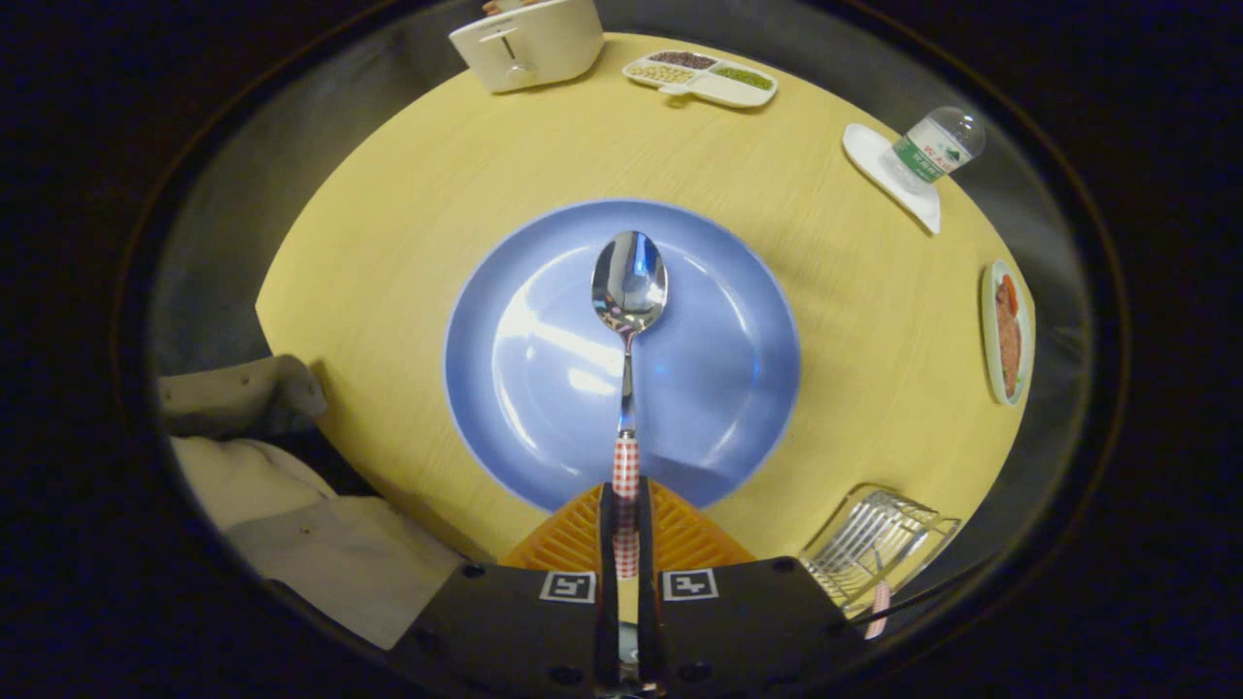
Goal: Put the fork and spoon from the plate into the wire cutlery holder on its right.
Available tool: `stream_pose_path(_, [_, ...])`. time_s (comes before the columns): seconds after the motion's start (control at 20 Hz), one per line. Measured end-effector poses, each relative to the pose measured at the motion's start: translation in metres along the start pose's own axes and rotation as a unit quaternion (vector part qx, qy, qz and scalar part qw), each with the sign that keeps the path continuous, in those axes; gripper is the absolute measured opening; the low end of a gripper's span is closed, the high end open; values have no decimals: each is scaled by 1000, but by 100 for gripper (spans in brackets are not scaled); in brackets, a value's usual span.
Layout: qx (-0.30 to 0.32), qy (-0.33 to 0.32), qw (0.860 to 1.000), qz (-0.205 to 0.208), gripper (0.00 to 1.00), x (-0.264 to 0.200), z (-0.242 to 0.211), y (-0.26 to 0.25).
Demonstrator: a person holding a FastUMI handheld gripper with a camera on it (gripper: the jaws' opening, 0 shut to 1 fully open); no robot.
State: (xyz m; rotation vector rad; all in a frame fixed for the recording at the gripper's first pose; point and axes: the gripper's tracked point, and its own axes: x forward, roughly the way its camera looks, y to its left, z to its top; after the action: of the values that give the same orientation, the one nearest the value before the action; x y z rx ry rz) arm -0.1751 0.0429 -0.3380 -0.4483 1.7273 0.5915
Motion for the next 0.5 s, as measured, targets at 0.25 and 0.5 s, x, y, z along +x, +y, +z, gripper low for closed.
stream_pose_path(0.25, [-22,44,999,-20,11,-50,-40,-47])
stream_pose_path(0.5, [-46,109,990,-71,11,-96,-87,-111])
